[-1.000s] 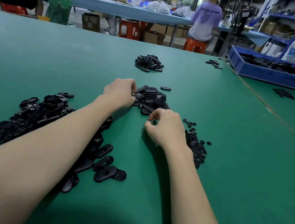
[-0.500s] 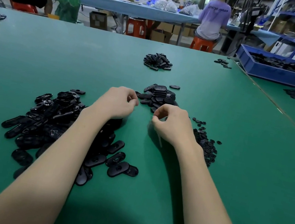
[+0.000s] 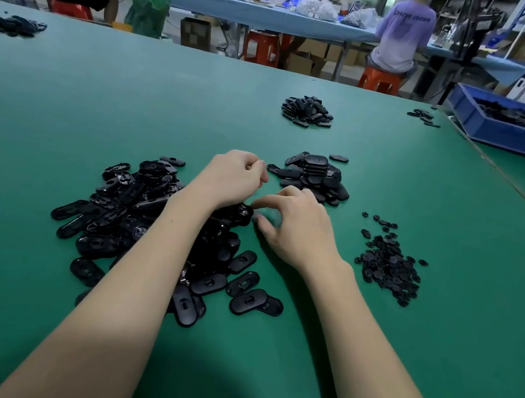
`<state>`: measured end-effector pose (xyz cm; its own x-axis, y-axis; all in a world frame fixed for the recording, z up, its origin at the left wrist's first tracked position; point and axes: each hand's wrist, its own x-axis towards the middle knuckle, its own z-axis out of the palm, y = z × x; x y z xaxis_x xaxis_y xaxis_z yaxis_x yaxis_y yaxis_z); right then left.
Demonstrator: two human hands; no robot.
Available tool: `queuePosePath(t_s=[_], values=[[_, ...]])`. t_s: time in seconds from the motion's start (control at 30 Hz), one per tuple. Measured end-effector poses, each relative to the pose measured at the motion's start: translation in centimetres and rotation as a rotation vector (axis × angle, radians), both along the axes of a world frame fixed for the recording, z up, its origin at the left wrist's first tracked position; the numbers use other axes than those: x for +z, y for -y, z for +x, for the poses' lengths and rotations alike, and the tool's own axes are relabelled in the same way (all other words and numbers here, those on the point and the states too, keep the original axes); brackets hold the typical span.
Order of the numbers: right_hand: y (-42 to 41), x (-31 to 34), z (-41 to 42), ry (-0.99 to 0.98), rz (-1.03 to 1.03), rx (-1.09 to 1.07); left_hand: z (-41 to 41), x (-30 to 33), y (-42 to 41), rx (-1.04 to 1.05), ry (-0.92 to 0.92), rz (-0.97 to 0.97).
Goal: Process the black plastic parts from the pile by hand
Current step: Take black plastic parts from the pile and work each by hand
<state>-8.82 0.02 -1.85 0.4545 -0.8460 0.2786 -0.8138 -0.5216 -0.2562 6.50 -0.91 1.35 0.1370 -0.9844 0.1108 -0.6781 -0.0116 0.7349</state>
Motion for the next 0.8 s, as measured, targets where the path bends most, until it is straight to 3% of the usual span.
queuePosePath(t_s=[0.3, 0.6, 0.8], values=[[-0.1, 0.0, 0.1, 0.033, -0.003, 0.044, -0.2, -0.2, 0.0, -0.002, -0.030, 0.042], [1.1, 0.5, -2.2, 0.362, 0.132, 0.059, 0.0, -0.1, -0.2, 0.015, -0.057, 0.034], [1.8, 2.1, -4.3, 0.379, 0.202, -0.022, -1.2, 0.3, -0.6, -0.071, -0.055, 0.041]])
